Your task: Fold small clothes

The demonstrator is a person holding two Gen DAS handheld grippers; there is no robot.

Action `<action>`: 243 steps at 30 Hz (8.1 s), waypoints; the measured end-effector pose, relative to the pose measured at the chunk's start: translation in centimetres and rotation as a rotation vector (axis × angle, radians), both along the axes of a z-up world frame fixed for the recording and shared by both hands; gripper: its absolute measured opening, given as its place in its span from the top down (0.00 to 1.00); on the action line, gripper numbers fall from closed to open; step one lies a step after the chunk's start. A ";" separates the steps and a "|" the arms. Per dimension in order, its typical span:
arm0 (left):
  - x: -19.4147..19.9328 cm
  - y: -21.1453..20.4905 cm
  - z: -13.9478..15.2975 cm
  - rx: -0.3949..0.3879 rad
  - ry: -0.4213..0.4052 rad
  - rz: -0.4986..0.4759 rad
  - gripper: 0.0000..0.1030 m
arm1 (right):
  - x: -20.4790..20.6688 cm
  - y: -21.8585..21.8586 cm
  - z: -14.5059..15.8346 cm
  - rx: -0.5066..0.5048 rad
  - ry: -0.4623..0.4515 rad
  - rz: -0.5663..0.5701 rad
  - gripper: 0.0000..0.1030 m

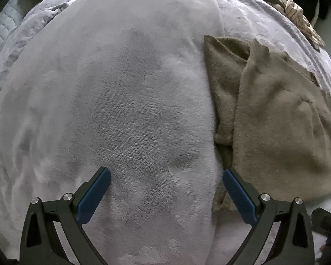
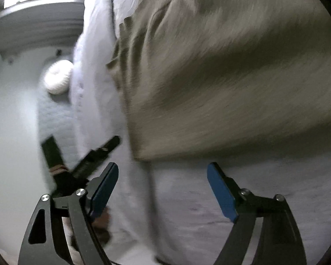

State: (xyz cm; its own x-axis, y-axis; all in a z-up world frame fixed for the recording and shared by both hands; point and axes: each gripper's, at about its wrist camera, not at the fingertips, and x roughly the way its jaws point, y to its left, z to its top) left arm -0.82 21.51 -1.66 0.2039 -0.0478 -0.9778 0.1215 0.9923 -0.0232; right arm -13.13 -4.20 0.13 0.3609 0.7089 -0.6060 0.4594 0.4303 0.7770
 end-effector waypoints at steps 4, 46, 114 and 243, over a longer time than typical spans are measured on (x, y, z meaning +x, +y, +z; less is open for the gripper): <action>0.3 0.3 -0.2 -0.008 0.010 0.001 0.01 | 0.6 1.7 -1.3 0.073 0.004 -0.049 0.10; 1.2 4.9 2.4 -0.276 0.067 0.075 0.01 | 2.8 3.5 -5.0 0.270 0.003 -0.334 0.17; 3.3 -23.2 12.6 -0.458 -0.091 -0.442 0.83 | -2.2 -17.4 2.0 -0.310 -0.106 -0.009 0.93; -6.1 -26.7 0.8 -0.085 0.031 -0.561 0.15 | -19.9 -29.0 4.6 -0.599 0.135 -0.266 0.88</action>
